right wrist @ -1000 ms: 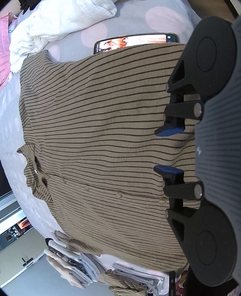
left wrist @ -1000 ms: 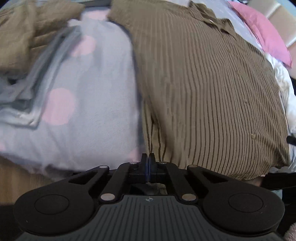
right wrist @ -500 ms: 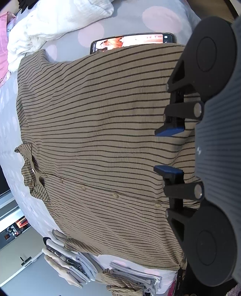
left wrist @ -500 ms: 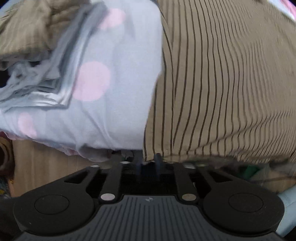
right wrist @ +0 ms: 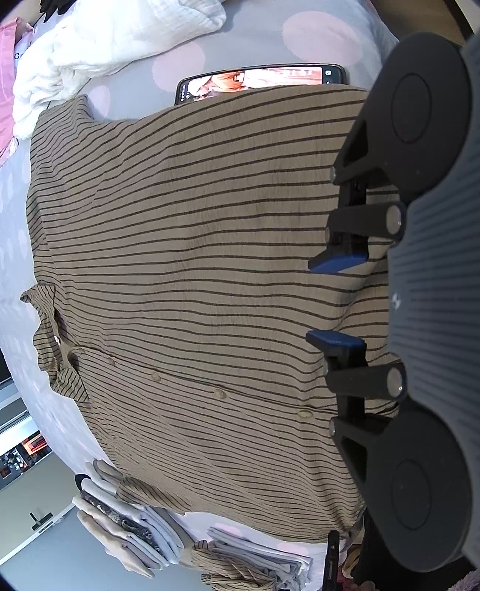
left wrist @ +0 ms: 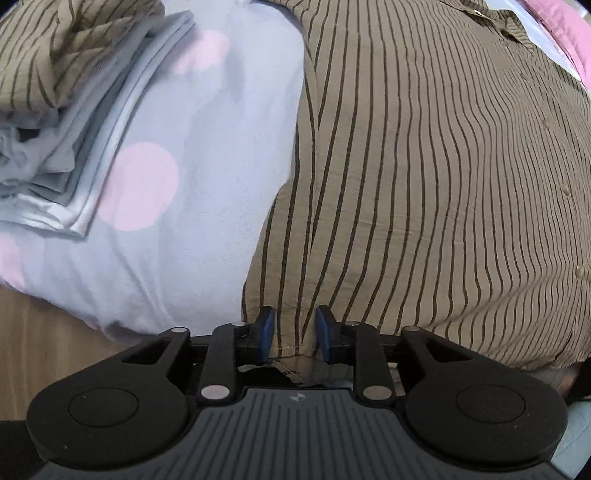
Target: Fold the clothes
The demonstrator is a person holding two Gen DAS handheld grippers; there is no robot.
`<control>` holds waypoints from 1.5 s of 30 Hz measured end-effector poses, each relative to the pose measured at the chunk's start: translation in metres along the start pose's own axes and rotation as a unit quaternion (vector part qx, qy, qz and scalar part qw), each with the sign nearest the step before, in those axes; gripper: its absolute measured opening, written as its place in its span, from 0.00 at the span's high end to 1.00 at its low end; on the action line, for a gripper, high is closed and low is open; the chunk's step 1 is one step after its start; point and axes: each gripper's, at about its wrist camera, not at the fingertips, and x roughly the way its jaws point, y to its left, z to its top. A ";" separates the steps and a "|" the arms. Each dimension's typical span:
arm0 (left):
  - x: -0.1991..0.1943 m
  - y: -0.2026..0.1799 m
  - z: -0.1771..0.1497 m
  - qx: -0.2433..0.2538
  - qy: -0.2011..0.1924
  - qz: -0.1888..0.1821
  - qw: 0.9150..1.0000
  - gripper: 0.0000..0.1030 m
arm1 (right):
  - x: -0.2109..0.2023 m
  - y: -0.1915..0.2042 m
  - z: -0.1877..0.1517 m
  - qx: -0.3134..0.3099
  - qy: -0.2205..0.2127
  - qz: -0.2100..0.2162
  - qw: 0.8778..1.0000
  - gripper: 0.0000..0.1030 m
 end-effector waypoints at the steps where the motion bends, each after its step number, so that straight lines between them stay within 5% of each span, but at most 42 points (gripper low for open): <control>1: -0.001 0.001 0.000 -0.002 -0.003 -0.004 1.000 0.91 | 0.000 0.000 0.000 0.000 0.001 -0.001 1.000 0.63; 2: -0.004 0.002 -0.001 -0.006 -0.005 -0.010 1.000 0.99 | 0.000 0.000 0.000 0.000 0.001 -0.002 1.000 0.63; 11: -0.065 0.026 -0.009 -0.049 -0.029 -0.162 0.985 1.00 | 0.004 0.001 0.001 -0.005 0.013 -0.007 1.000 0.63; 17: -0.060 0.034 0.002 -0.049 0.013 -0.098 0.994 1.00 | 0.007 0.004 0.001 -0.015 0.022 -0.011 1.000 0.63; 21: -0.042 0.011 0.009 0.022 0.049 -0.010 0.998 1.00 | 0.008 0.003 -0.001 -0.017 0.028 -0.014 0.999 0.63; 28: -0.055 -0.004 0.005 0.050 0.035 -0.017 0.998 1.00 | 0.016 0.031 -0.018 -0.071 0.064 0.036 0.995 0.63; 36: -0.074 -0.053 -0.020 0.077 0.016 -0.096 0.992 0.95 | 0.041 0.111 -0.061 -0.186 0.080 0.015 0.979 0.63; 43: -0.043 -0.092 -0.034 0.097 0.022 -0.139 0.985 0.88 | 0.072 0.141 -0.086 -0.274 0.085 -0.056 0.956 0.63; 44: -0.036 -0.095 -0.034 0.100 0.023 -0.140 0.985 0.88 | 0.075 0.141 -0.087 -0.277 0.085 -0.061 0.955 0.67; 45: -0.034 -0.098 -0.034 0.103 0.025 -0.138 0.985 0.88 | 0.079 0.141 -0.088 -0.279 0.087 -0.066 0.954 0.83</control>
